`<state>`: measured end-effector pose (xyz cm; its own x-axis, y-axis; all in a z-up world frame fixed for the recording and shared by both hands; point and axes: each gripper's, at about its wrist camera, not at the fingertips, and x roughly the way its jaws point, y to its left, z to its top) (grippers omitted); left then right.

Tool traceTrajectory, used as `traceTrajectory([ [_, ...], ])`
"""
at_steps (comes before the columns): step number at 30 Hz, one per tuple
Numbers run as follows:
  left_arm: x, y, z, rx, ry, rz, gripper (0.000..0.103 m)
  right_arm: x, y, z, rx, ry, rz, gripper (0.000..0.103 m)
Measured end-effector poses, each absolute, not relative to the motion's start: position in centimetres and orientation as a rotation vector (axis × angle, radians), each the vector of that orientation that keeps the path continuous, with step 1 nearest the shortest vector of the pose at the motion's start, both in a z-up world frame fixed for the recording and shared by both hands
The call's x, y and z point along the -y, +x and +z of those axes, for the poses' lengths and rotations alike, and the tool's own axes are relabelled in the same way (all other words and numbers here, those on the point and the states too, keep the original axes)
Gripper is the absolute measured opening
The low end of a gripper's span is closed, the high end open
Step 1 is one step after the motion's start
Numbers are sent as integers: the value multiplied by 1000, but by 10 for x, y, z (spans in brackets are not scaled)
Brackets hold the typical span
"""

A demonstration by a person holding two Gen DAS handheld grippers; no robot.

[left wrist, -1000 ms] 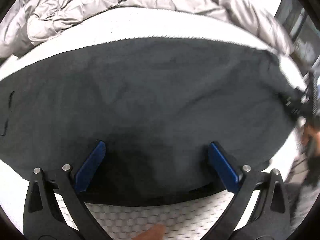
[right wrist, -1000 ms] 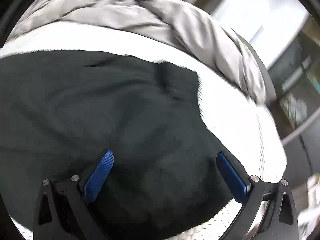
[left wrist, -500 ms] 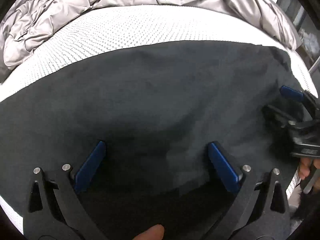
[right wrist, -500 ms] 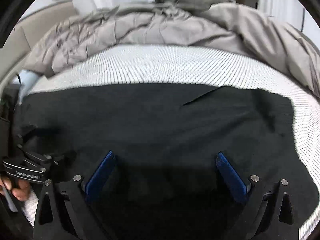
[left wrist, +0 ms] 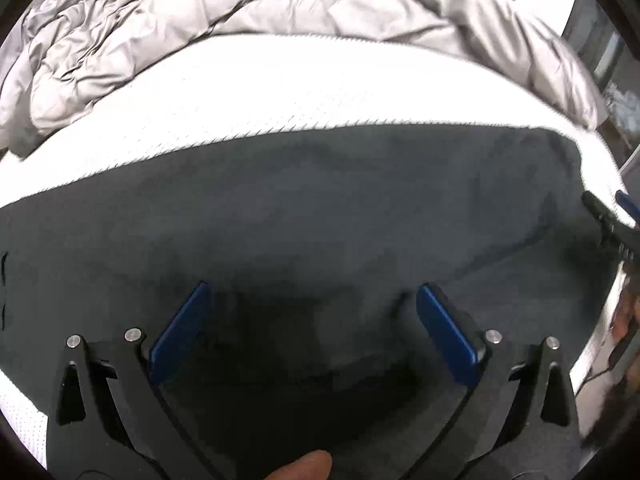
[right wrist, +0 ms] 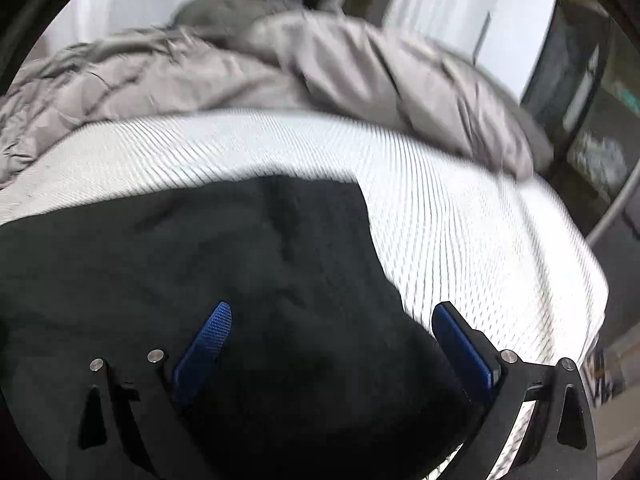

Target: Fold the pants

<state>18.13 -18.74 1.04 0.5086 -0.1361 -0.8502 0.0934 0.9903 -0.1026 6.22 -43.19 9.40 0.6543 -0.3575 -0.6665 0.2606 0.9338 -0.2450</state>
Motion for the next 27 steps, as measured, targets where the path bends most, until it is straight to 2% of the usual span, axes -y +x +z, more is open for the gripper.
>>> traceTrajectory([
  [4, 213, 202, 11, -1066, -5, -185, 102, 393, 94, 93, -831, -93, -132, 102],
  [9, 226, 213, -13, -1115, 83, -185, 102, 354, 127, 39, -1028, -184, -7, 102],
  [14, 191, 221, -12, -1126, 38, -134, 103, 380, 128, 42, -937, -461, -358, 102],
  [18, 162, 221, -13, -1112, -32, -82, 103, 458, 125, 39, -1004, -49, -398, 102],
  [19, 162, 221, -12, -1110, -29, -75, 103, 463, 122, 43, -992, -18, -428, 102],
  [23, 185, 224, 15, -1070, -7, -98, 102, 417, 106, 79, -887, -214, -455, 102],
  [27, 222, 229, 26, -1043, 71, -188, 102, 367, 115, 88, -873, -130, -158, 102],
])
